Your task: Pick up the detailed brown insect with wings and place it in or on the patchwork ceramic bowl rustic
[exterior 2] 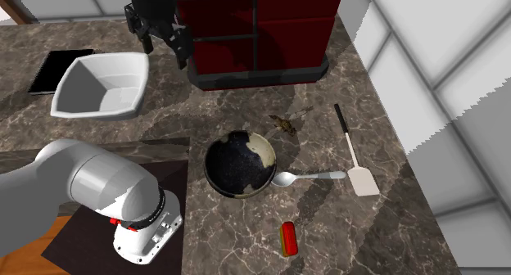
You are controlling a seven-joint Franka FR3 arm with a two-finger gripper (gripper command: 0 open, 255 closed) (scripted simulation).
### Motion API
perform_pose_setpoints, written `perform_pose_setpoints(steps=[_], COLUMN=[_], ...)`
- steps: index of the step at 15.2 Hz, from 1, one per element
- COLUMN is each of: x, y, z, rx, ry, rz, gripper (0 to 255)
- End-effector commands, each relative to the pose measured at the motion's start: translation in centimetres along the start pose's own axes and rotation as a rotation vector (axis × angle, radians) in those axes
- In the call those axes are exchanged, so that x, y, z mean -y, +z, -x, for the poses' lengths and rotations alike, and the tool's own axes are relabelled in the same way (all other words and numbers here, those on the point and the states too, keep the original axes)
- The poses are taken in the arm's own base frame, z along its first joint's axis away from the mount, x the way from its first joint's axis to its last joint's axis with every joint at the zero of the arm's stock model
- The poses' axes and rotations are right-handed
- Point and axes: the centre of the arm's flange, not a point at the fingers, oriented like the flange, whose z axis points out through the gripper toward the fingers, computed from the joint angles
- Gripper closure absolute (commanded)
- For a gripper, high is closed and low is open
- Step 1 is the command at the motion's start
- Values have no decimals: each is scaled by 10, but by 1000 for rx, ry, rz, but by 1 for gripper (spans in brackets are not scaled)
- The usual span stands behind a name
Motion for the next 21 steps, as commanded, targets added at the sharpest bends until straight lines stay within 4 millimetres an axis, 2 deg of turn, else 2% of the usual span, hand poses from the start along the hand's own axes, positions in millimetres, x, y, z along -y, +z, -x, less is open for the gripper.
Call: perform_pose_setpoints(steps=[1,11,21], x=[0,-121,-237], y=[0,45,89], z=[0,-17,-56], rx=[0,-28,-56], ry=[0,-169,-337], rz=[0,9,19], gripper=[0,0,0])
